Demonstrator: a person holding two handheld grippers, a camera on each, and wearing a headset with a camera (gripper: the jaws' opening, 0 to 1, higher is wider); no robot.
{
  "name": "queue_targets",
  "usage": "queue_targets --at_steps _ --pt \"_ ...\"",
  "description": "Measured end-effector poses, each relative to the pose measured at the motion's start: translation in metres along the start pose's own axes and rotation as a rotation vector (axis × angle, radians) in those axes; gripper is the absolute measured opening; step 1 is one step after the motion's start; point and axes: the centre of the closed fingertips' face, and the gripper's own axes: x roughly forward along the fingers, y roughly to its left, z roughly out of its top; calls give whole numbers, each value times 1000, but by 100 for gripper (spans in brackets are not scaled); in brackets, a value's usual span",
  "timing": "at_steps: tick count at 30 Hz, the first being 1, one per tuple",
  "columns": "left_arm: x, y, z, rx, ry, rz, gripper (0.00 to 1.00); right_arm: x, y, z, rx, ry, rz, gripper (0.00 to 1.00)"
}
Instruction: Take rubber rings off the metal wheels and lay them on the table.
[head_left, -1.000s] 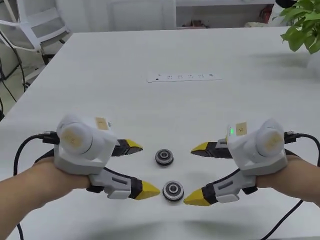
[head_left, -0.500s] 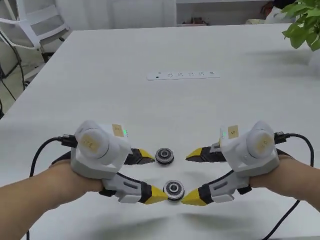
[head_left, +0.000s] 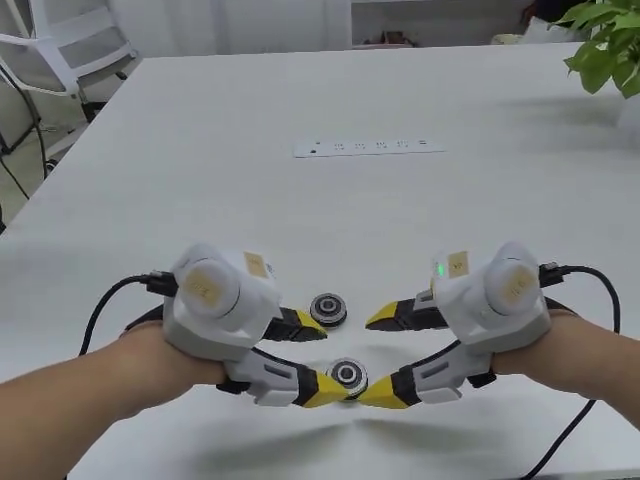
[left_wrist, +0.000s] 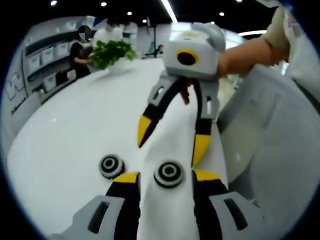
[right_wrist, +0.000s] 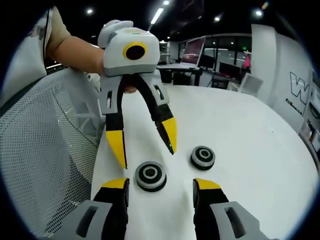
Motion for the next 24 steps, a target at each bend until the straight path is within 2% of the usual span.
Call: queue_targets --at_steps 14,24 --pt "10 -9 0 17 10 -34 28 1 4 -2 15 2 15 45" --pt "14 -8 -2 43 19 -16 19 3 5 -2 23 -5 19 45"
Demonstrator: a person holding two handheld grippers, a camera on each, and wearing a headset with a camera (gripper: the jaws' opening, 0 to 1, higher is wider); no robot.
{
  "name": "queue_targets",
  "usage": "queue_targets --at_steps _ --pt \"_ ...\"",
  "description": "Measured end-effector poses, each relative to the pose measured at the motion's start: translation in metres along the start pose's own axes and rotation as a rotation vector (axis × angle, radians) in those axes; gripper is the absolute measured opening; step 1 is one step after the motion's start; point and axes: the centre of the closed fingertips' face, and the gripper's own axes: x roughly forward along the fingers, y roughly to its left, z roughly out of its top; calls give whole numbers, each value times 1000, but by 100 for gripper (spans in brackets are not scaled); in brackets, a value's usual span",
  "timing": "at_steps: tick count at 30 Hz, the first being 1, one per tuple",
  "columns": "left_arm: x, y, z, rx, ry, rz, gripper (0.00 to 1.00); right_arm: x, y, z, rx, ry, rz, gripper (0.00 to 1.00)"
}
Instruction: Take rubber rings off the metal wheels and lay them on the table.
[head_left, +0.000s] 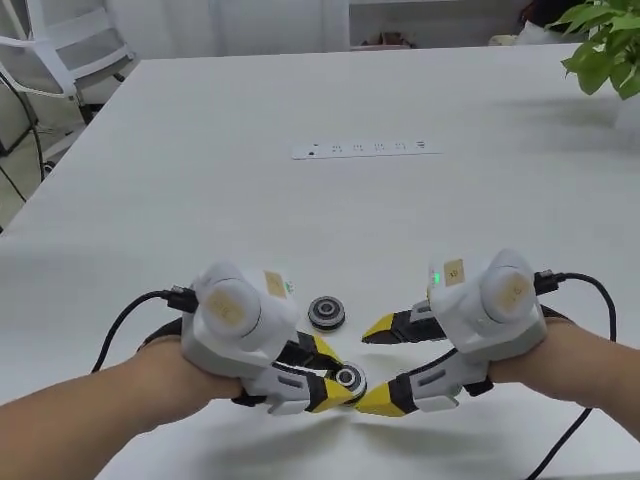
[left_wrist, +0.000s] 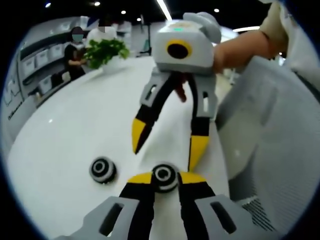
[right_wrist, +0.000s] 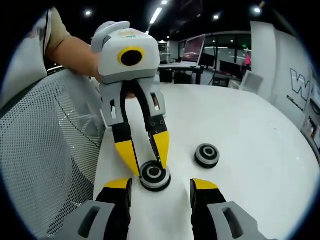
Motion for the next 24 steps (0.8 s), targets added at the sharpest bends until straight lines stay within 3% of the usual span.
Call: queue_targets --at_steps 7,24 --pt "1 5 -1 -5 -3 33 14 2 1 -3 18 -5 6 43" --pt "1 5 -1 -4 -22 42 13 12 7 -2 70 -30 32 31"
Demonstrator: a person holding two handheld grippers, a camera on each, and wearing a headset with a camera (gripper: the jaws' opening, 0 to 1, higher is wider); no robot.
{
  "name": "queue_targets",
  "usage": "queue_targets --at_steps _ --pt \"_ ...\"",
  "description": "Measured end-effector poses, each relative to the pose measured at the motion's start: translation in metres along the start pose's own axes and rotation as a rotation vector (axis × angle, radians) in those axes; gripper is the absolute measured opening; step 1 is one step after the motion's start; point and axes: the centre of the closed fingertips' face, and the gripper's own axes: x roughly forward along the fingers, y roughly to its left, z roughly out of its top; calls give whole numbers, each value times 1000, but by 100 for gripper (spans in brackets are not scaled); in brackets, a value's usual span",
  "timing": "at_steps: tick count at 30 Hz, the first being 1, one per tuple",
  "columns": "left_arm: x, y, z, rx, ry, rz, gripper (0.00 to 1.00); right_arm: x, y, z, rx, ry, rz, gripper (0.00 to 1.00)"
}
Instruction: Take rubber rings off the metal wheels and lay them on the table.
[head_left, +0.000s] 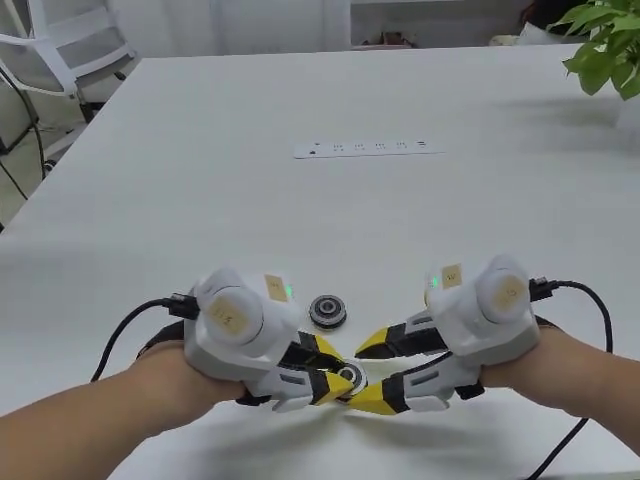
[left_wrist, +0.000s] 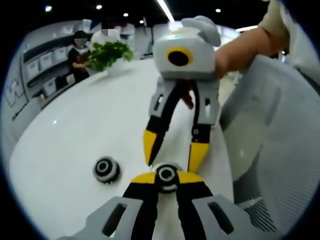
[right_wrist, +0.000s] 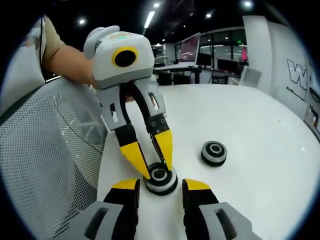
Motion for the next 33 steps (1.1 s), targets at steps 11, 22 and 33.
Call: queue_targets --at_steps 11,22,33 --pt "-1 0 0 3 -3 3 13 4 0 -3 30 -1 0 27" --pt "-2 0 0 -1 -12 6 13 -1 1 -6 -6 13 -7 22" --pt "-2 0 0 -2 -15 10 13 -3 2 -8 -20 27 -14 19"
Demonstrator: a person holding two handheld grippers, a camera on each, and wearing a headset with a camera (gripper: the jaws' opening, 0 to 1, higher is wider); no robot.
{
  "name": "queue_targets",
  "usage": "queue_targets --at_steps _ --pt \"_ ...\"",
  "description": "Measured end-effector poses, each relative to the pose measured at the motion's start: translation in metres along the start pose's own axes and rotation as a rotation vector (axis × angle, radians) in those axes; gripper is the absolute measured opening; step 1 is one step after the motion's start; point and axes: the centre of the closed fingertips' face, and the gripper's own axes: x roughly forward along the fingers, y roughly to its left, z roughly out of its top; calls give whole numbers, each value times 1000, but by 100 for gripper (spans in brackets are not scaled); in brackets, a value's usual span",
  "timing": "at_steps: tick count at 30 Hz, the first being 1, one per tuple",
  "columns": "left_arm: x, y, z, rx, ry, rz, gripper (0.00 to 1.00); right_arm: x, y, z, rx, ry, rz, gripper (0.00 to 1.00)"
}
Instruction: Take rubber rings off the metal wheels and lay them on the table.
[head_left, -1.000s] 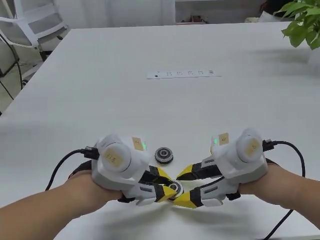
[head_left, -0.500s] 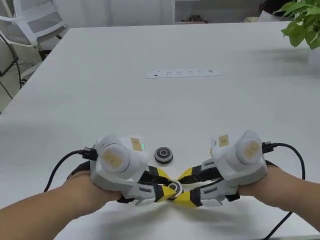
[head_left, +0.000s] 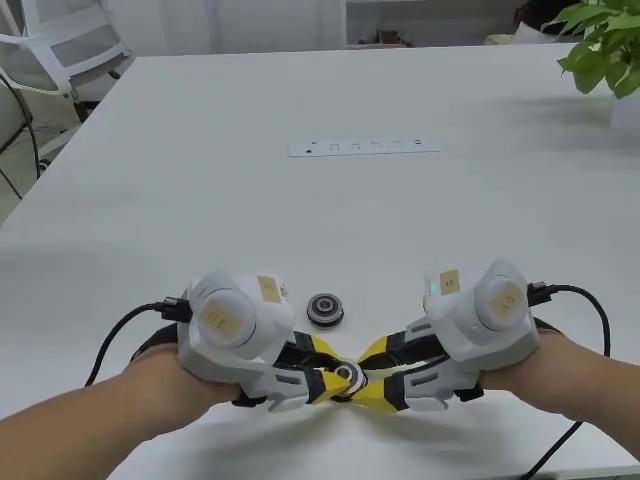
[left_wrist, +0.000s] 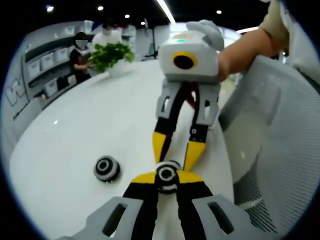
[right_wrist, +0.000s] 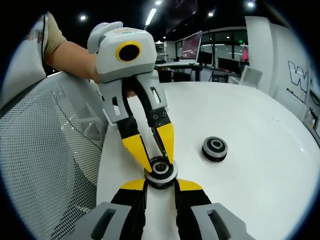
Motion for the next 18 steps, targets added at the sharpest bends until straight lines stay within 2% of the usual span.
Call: queue_targets --at_steps 5,13,18 --pt "0 0 0 -3 -3 0 13 -1 0 0 20 -3 3 19" --pt "0 1 0 -5 -6 0 13 4 -1 6 33 -22 0 28" --pt "0 0 0 -6 -7 0 13 6 1 5 33 -11 11 24"
